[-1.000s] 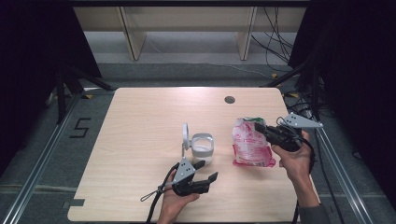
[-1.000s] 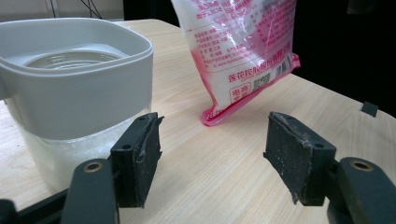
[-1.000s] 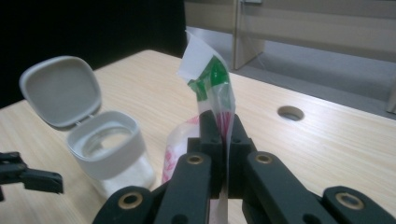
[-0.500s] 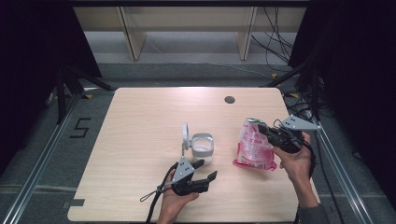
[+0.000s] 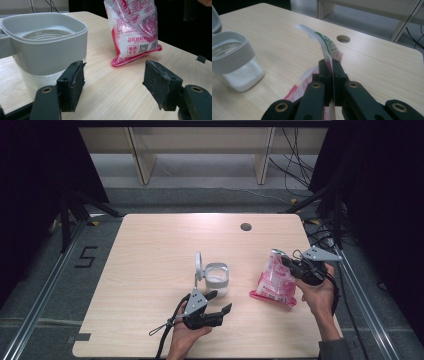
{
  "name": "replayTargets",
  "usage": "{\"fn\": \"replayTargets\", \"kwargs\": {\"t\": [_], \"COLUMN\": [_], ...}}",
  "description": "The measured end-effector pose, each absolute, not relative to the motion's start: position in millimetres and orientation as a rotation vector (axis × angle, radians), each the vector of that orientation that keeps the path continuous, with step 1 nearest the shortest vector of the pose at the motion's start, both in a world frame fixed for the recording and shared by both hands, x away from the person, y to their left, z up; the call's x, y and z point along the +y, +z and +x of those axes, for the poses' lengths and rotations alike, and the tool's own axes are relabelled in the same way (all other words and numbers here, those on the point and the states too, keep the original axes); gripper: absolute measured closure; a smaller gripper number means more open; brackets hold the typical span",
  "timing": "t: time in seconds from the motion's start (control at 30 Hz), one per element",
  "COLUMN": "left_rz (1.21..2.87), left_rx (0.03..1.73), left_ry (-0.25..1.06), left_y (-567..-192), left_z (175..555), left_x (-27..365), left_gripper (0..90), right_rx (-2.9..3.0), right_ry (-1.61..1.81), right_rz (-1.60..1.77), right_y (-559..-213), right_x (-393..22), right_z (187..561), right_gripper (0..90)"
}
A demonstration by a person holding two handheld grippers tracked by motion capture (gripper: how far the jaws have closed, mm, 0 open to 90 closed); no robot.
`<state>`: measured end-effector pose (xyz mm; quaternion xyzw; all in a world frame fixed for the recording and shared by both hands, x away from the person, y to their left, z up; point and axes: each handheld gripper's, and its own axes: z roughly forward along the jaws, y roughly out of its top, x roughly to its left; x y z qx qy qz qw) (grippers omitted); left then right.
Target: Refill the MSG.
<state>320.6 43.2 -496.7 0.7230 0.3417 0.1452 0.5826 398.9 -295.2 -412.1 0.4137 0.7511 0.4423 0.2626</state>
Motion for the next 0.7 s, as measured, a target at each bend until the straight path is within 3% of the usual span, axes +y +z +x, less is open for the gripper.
{"fn": "replayTargets", "kwargs": {"t": [0.7], "left_rz": [1.698], "left_rx": [0.820], "left_ry": [0.351], "left_y": [-496.1], "left_z": [323.3], "left_x": [51.6], "left_gripper": [29.6], "right_rx": [2.046], "right_ry": [1.113], "right_rz": [1.237], "right_y": [-438.3], "right_x": [-311.8], "right_z": [409.3], "right_gripper": [86.6]}}
